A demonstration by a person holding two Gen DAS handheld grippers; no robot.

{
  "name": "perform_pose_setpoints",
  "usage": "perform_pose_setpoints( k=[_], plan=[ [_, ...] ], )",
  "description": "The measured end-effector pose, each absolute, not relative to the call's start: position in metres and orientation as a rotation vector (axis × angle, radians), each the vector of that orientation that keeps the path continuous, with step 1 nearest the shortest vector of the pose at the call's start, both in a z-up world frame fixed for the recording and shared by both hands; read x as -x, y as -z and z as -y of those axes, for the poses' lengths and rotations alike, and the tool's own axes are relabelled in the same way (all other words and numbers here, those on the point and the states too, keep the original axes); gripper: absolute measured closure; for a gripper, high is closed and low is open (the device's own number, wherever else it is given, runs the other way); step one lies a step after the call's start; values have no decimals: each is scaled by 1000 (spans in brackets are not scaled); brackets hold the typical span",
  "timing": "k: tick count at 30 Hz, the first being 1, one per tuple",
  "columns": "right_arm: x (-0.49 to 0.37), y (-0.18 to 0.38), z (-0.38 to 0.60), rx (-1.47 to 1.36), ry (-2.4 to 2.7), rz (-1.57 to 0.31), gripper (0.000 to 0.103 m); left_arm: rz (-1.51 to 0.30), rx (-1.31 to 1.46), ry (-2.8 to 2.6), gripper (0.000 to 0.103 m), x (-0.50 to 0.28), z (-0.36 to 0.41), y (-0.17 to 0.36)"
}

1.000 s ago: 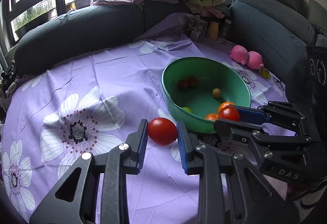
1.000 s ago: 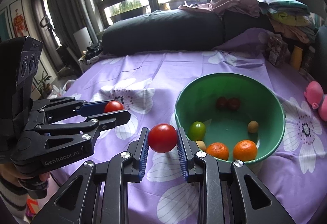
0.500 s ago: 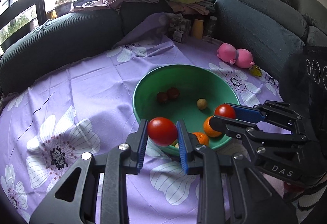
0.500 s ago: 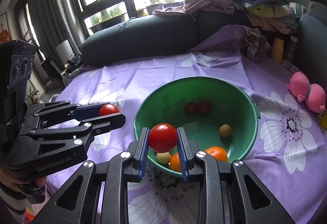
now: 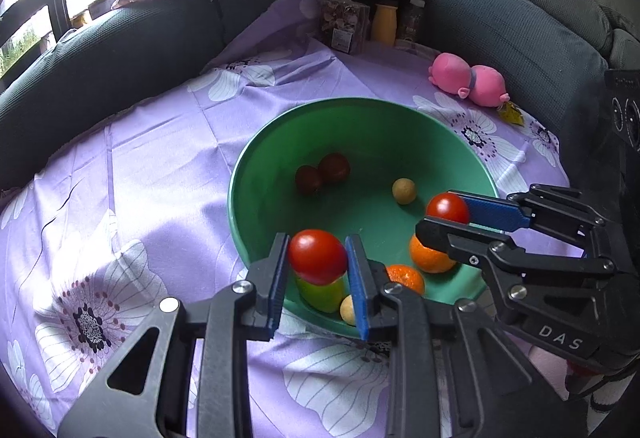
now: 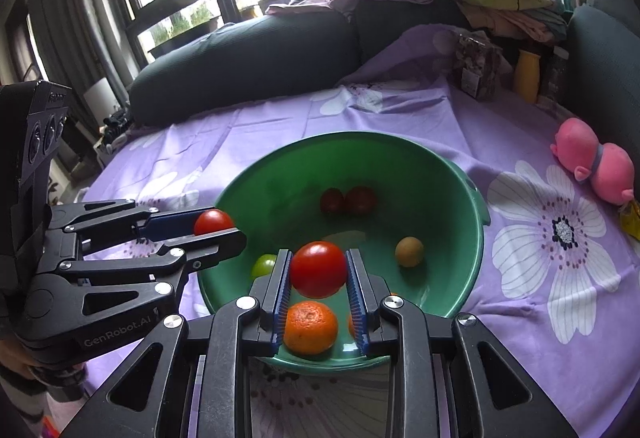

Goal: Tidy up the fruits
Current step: 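Open the left tool dropping its tomato while the right tool opens dropping its tomato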

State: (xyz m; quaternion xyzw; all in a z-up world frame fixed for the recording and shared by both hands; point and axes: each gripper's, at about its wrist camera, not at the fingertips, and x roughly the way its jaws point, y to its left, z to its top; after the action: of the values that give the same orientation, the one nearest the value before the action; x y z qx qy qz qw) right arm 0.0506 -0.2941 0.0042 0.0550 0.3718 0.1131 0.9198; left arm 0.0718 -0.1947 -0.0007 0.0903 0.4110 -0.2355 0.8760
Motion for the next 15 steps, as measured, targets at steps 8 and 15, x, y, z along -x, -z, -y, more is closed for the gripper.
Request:
perform_pose_setpoints(
  k=[8,15],
  plan=[
    [-57,6,297,-99,-216,-800,74,-889,-207,482,75,-80,200,12],
    [-59,10,301,-107,-204,-817,74,-898,-213,471,76,-83,202,16]
  ],
)
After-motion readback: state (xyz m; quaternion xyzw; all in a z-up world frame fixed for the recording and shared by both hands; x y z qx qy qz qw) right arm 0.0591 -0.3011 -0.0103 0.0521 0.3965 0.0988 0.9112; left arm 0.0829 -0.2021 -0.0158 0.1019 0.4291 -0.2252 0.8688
